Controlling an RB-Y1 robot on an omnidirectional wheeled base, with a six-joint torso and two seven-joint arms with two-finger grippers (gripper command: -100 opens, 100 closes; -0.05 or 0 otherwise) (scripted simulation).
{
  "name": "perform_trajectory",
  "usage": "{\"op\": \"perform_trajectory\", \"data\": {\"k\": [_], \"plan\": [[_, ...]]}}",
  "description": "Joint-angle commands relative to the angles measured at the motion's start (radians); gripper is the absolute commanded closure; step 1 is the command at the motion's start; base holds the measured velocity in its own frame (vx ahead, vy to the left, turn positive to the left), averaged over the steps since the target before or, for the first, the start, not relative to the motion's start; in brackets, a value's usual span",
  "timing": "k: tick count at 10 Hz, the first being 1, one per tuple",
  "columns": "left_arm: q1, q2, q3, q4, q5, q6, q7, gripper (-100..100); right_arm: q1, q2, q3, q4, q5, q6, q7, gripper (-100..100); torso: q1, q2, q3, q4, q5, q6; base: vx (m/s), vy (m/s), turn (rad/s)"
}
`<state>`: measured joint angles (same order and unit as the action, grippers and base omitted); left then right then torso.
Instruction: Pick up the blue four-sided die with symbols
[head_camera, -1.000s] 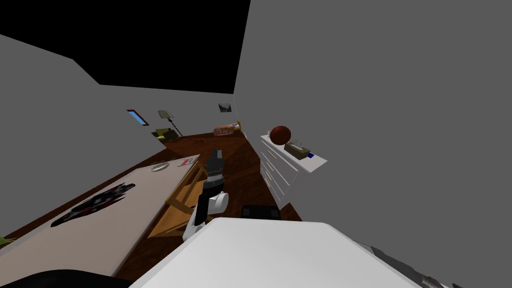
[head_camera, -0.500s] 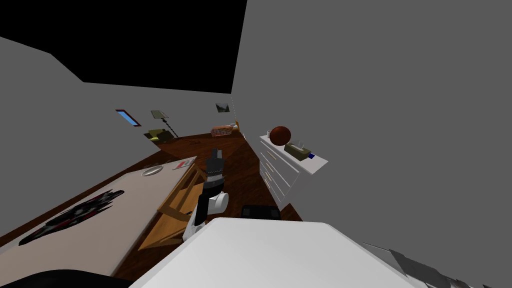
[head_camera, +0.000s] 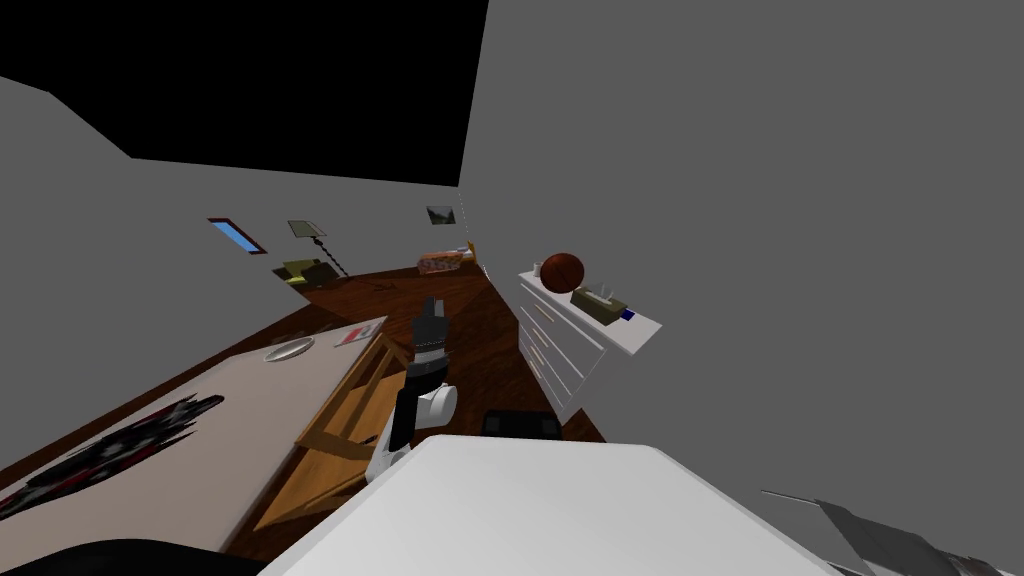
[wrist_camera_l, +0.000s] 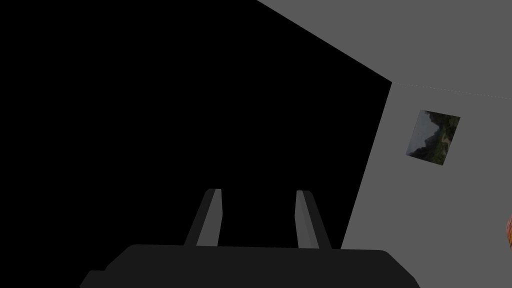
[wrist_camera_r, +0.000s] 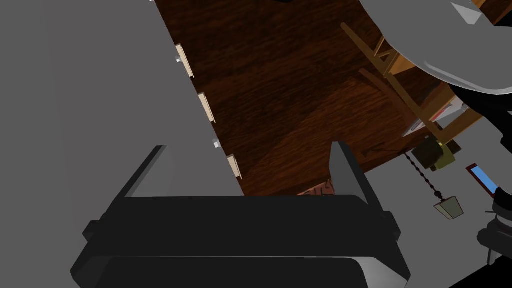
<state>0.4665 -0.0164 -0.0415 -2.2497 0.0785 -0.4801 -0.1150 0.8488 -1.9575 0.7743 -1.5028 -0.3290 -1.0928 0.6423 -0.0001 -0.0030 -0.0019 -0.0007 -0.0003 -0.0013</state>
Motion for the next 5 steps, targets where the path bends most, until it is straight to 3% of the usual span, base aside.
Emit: {"op": "perform_trajectory", "data": {"k": [1, 5], "plan": [[0.0, 0.0, 0.0, 0.0, 0.0, 0.0, 0.0, 0, 0.004, -0.05, 0.016, 0.027, -0.013, -0.012, 0.014, -100, 0.0, 0.0, 0.0, 0.0, 0.0, 0.0, 0.063, 0.035, -0.113], [0.0, 0.0, 0.0, 0.0, 0.0, 0.0, 0.0, 0, 0.01, -0.165, 0.031, 0.052, -0.028, -0.025, 0.031, -100, 0.002, -0.003, -0.001, 0.0, 0.0, 0.001, 0.062, 0.038, -0.049]]}}
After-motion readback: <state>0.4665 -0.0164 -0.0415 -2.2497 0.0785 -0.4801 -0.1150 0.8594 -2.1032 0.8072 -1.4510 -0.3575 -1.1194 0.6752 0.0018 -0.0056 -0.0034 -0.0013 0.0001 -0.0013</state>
